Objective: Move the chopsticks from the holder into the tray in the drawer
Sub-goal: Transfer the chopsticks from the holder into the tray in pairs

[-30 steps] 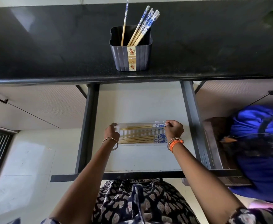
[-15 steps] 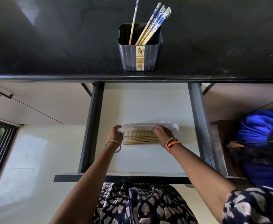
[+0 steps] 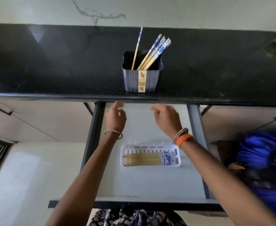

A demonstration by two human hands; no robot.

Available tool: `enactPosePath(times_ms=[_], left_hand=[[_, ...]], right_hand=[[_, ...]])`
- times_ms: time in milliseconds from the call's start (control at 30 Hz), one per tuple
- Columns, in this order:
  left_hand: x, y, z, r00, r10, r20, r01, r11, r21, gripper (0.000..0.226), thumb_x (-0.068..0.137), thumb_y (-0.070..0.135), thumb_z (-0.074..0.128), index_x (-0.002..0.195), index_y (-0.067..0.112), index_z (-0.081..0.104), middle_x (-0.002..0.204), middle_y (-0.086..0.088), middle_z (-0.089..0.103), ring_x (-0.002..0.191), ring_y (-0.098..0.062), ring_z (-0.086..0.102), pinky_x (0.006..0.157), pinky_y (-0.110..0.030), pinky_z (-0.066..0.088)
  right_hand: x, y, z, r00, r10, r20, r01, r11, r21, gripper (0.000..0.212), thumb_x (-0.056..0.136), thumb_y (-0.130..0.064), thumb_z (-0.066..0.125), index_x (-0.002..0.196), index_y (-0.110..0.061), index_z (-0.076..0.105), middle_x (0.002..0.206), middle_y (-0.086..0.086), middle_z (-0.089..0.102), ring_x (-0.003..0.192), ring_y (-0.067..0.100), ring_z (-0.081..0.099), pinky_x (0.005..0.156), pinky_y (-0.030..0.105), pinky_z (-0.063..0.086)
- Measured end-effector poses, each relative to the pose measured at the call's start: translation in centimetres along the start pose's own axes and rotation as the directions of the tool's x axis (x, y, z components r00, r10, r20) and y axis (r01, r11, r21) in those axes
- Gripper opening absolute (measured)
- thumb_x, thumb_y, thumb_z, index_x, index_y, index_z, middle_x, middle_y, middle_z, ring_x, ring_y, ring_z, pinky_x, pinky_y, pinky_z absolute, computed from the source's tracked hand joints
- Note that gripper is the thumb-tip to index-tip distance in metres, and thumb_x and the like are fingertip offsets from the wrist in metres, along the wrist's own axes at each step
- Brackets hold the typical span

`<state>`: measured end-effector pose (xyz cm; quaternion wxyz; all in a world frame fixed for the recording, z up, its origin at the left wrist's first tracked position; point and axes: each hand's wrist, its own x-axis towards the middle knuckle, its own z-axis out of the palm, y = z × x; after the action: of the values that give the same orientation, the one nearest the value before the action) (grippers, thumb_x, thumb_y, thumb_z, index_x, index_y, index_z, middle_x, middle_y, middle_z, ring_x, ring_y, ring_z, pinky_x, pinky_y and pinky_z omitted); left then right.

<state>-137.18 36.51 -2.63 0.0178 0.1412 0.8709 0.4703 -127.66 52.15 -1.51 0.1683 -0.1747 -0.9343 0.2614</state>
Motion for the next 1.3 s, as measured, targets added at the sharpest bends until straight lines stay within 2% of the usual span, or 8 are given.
enactPosePath(times_ms=[133,300,400,600,767,1000,1200,1300], left_hand=[[6.7,7.4,-2.0,0.953,0.275,-0.129,-0.28,0.96,-0.017,0.029,0.086,-0.002,0.046,0.108,0.008,0.062,0.107,-0.011,0.068,0.093,-0.018,0.063,0.085,-0.03,0.054],[11.0,9.6,-2.1,0.918,0.396,-0.016,-0.391,0.912,0.12,0.027,0.087,0.005,0.05,0.112,0.008,0.062,0.113,-0.012,0.065,0.1,-0.024,0.062,0.089,-0.029,0.048],[11.3,8.3,-1.5,0.92,0.39,0.031,-0.39,0.908,0.151,0.023,0.088,0.003,0.052,0.107,0.007,0.065,0.11,-0.011,0.066,0.096,-0.022,0.062,0.086,-0.024,0.049],[11.0,7.6,-1.2,0.926,0.378,0.006,-0.376,0.92,0.108,0.02,0.087,0.003,0.055,0.103,0.005,0.068,0.109,-0.012,0.066,0.097,-0.021,0.063,0.089,-0.025,0.051],[11.0,7.6,-1.3,0.928,0.373,0.008,-0.372,0.922,0.108,0.02,0.087,0.003,0.055,0.103,0.004,0.067,0.11,-0.013,0.066,0.098,-0.021,0.063,0.088,-0.024,0.05],[11.0,7.7,-1.6,0.936,0.351,0.025,-0.352,0.931,0.101,0.019,0.087,0.003,0.056,0.102,0.005,0.068,0.109,-0.013,0.067,0.098,-0.022,0.063,0.089,-0.025,0.049],[10.6,8.4,-1.8,0.945,0.326,0.013,-0.326,0.943,0.071,0.019,0.087,0.003,0.056,0.102,0.005,0.068,0.107,-0.014,0.067,0.097,-0.023,0.062,0.086,-0.022,0.046],[10.1,9.1,-1.9,0.941,0.337,-0.011,-0.337,0.941,0.046,0.019,0.087,0.003,0.056,0.102,0.006,0.068,0.107,-0.013,0.067,0.096,-0.021,0.062,0.084,-0.018,0.045]], right_hand=[[9.9,-1.4,-5.9,0.924,0.19,-0.333,-0.03,0.902,0.431,0.021,0.083,-0.001,0.055,0.091,-0.001,0.074,0.084,0.014,0.074,0.076,0.023,0.069,0.075,0.036,0.059],[18.9,0.0,-6.8,0.852,0.464,-0.243,-0.285,0.8,0.527,0.03,0.086,-0.014,0.063,0.082,0.015,0.067,0.071,0.017,0.063,0.067,0.025,0.059,0.08,0.052,0.056],[20.2,-0.3,-5.6,0.829,0.496,-0.257,-0.348,0.819,0.457,0.038,0.084,-0.028,0.067,0.059,0.0,0.061,0.06,0.016,0.058,0.058,0.026,0.06,0.064,0.045,0.057],[21.4,-0.3,-4.6,0.75,0.638,-0.174,-0.418,0.661,0.624,0.016,0.082,-0.009,0.067,0.079,0.006,0.071,0.084,0.023,0.074,0.068,0.022,0.07,0.068,0.04,0.062],[21.4,-0.6,-4.9,0.779,0.622,-0.085,-0.393,0.588,0.707,0.015,0.087,-0.005,0.065,0.097,0.005,0.069,0.08,0.01,0.066,0.068,0.016,0.067,0.046,0.011,0.053],[21.2,-0.4,-5.7,0.789,0.614,-0.009,-0.392,0.515,0.762,0.019,0.088,-0.009,0.065,0.102,0.004,0.067,0.1,0.016,0.071,0.084,0.018,0.07,0.061,0.018,0.057],[20.6,-0.7,-8.9,0.767,0.605,-0.212,-0.218,0.557,0.801,0.022,0.09,-0.002,0.059,0.112,0.002,0.059,0.103,0.015,0.067,0.087,0.018,0.069,0.06,0.02,0.058],[19.2,-0.9,-11.3,0.76,0.538,-0.364,-0.076,0.631,0.772,0.036,0.089,0.003,0.057,0.124,-0.006,0.051,0.083,0.0,0.062,0.078,0.015,0.067,0.068,0.027,0.061]])
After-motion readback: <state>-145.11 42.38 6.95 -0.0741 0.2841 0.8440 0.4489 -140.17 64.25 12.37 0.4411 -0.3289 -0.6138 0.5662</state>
